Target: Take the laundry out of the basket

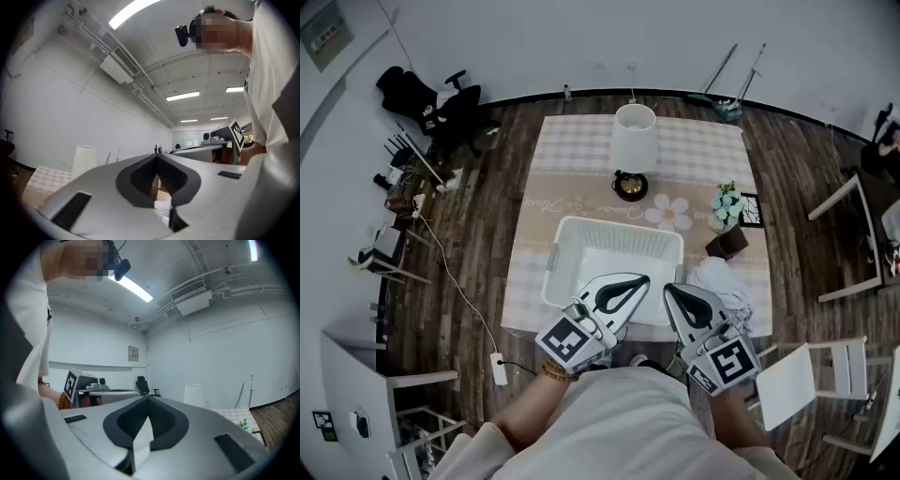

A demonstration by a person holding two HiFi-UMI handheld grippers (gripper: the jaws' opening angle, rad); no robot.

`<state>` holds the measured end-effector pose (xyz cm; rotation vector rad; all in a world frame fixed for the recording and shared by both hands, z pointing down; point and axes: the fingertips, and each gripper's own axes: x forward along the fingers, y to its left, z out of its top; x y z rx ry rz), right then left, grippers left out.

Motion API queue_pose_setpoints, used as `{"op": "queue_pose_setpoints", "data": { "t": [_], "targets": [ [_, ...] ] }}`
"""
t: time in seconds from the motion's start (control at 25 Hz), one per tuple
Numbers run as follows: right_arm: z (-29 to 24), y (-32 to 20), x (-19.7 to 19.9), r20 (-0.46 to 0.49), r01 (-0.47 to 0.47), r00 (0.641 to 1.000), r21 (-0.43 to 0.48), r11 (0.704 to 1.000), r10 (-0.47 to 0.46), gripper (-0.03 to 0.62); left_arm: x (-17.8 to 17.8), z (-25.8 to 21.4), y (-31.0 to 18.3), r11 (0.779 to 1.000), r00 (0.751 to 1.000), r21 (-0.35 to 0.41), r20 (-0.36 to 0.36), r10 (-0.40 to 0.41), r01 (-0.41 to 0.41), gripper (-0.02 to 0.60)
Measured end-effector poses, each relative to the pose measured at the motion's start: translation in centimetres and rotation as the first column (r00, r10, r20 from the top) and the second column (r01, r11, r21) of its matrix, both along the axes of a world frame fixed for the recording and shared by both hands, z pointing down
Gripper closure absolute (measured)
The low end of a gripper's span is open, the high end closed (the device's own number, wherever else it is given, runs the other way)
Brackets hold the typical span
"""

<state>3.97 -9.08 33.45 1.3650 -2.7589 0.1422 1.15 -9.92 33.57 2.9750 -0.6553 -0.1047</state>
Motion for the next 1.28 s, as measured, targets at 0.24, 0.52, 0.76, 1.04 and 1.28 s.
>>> {"op": "queue_pose_setpoints", "data": {
  "t": [0.24,0.52,0.76,1.04,1.28],
  "targets": [
    [-1.8,0.9,-2.4,0.014,0.005,1.0,0.048,0.999,-0.006,0.585,-2.9,-1.3,1.5,0.995,0.996,0.049,0.02,-0.09,0.089,0.581],
    [-2.5,0.6,-2.6,0.03,-0.024,0.999,0.067,0.997,0.023,0.585,-4.1,-1.9,1.8,0.99,0.992,0.059,0.003,-0.127,0.127,0.58],
    [-2.2,0.4,-3.0,0.019,-0.023,1.0,0.061,0.998,0.022,0.585,-4.5,-1.7,1.3,0.991,0.992,0.051,0.007,-0.124,0.123,0.58],
    [-2.0,0.2,-3.1,0.015,-0.023,1.0,0.059,0.998,0.022,0.585,-4.6,-1.9,0.9,0.99,0.992,0.07,-0.002,-0.126,0.126,0.58],
    [-2.4,0.0,-3.2,0.011,-0.025,1.0,0.068,0.997,0.024,0.585,-4.8,-2.0,0.8,0.99,0.992,0.063,-0.002,-0.126,0.126,0.58]
  ]
}}
